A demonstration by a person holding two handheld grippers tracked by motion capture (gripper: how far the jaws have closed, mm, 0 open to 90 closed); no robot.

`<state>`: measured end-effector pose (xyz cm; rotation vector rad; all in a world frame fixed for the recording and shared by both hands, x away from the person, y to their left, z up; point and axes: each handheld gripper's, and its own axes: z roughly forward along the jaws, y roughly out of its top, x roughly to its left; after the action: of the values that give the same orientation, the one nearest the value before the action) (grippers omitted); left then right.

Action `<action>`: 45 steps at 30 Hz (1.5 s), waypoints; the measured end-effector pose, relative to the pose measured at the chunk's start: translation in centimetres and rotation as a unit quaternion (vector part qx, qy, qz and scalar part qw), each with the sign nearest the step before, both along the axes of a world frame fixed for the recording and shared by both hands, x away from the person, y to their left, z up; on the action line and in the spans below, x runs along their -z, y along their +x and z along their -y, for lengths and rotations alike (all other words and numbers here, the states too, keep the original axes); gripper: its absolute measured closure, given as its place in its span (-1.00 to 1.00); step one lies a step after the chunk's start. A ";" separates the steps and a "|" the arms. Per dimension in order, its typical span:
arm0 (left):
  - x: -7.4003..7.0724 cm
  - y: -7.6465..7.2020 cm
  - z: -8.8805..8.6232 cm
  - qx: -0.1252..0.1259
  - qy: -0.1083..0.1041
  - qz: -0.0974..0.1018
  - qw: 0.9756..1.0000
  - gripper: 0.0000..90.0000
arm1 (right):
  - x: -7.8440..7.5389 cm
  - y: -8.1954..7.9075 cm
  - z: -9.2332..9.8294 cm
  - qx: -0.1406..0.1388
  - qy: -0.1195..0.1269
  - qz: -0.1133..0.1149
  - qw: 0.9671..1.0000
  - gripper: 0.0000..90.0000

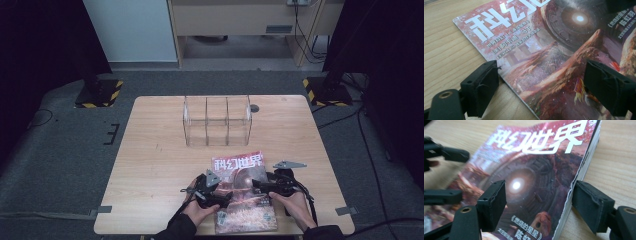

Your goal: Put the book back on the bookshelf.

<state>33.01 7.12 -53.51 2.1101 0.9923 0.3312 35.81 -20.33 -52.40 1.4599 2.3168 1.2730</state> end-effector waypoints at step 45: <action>0.0 0.1 -0.2 0.001 -0.008 -0.005 1.000 -0.75 | 0.4 0.6 -0.2 -0.049 0.037 -0.037 0.997 0.25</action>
<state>33.12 7.36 -53.50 2.1005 0.9953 0.3125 36.44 -20.09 -52.79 1.4574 2.4416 1.3643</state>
